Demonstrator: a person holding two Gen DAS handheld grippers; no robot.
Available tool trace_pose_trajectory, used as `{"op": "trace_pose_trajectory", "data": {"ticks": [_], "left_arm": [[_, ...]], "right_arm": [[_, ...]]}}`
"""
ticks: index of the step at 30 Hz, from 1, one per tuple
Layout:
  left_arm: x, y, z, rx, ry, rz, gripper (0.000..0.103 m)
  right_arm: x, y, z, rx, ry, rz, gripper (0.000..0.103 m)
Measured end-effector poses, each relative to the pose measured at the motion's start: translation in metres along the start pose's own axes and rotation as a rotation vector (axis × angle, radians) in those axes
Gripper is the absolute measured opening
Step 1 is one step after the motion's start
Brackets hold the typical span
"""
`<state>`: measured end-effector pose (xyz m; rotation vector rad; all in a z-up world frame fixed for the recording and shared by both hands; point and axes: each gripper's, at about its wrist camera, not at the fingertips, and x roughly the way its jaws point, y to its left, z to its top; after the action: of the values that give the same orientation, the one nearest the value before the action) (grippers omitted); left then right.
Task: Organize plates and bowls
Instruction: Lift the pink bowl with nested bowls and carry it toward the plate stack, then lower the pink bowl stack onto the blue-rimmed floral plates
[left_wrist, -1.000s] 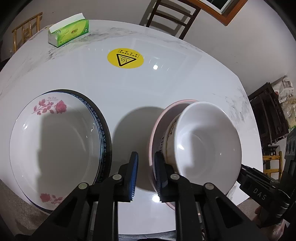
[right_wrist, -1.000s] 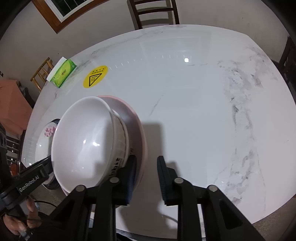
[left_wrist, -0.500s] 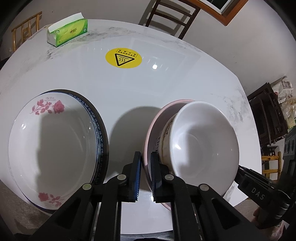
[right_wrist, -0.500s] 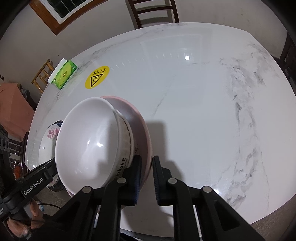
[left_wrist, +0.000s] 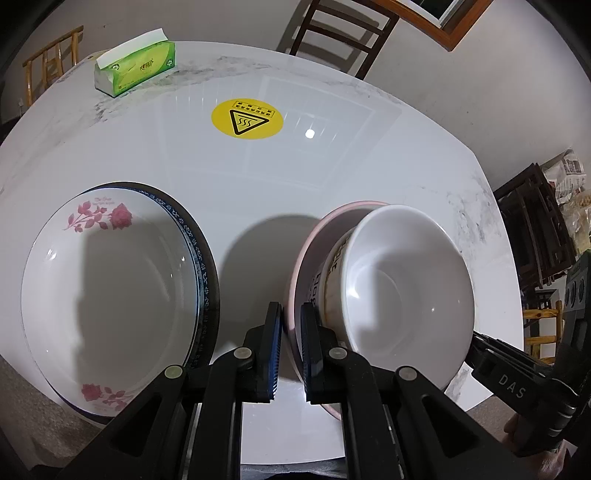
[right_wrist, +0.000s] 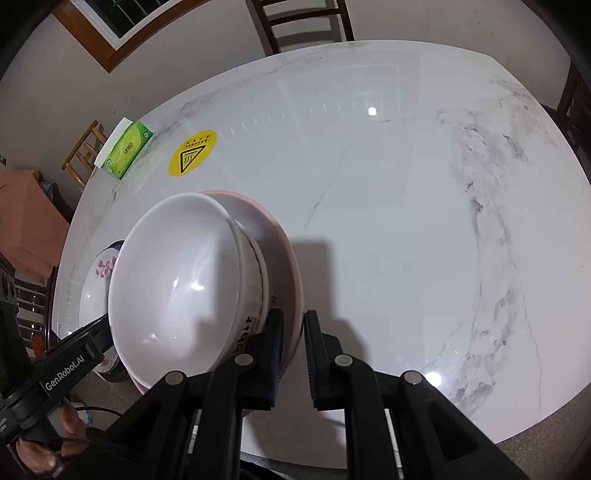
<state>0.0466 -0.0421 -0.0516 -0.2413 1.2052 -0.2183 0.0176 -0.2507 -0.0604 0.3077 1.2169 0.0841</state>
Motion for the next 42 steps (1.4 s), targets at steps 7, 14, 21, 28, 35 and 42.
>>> {"op": "trace_pose_trajectory", "data": {"ticks": [7, 14, 21, 28, 35, 42], "left_arm": [[-0.005, 0.000, 0.001, 0.002, -0.013, -0.004, 0.006], [-0.015, 0.003, 0.003, -0.001, -0.025, -0.003, 0.006], [-0.028, 0.009, 0.007, -0.009, -0.036, 0.002, 0.006], [-0.045, 0.023, 0.014, -0.031, -0.060, 0.019, 0.006], [-0.064, 0.041, 0.020, -0.055, -0.088, 0.038, 0.006], [-0.082, 0.063, 0.024, -0.083, -0.111, 0.060, 0.006]], "right_arm": [[-0.006, 0.004, 0.000, -0.009, -0.011, -0.004, 0.012], [-0.013, 0.014, 0.002, -0.030, -0.017, -0.010, 0.012], [-0.021, 0.030, 0.008, -0.058, -0.023, -0.010, 0.012], [-0.024, 0.054, 0.016, -0.097, -0.021, 0.008, 0.012], [-0.027, 0.081, 0.022, -0.142, -0.021, 0.026, 0.012], [-0.029, 0.109, 0.026, -0.197, -0.016, 0.044, 0.012]]}}
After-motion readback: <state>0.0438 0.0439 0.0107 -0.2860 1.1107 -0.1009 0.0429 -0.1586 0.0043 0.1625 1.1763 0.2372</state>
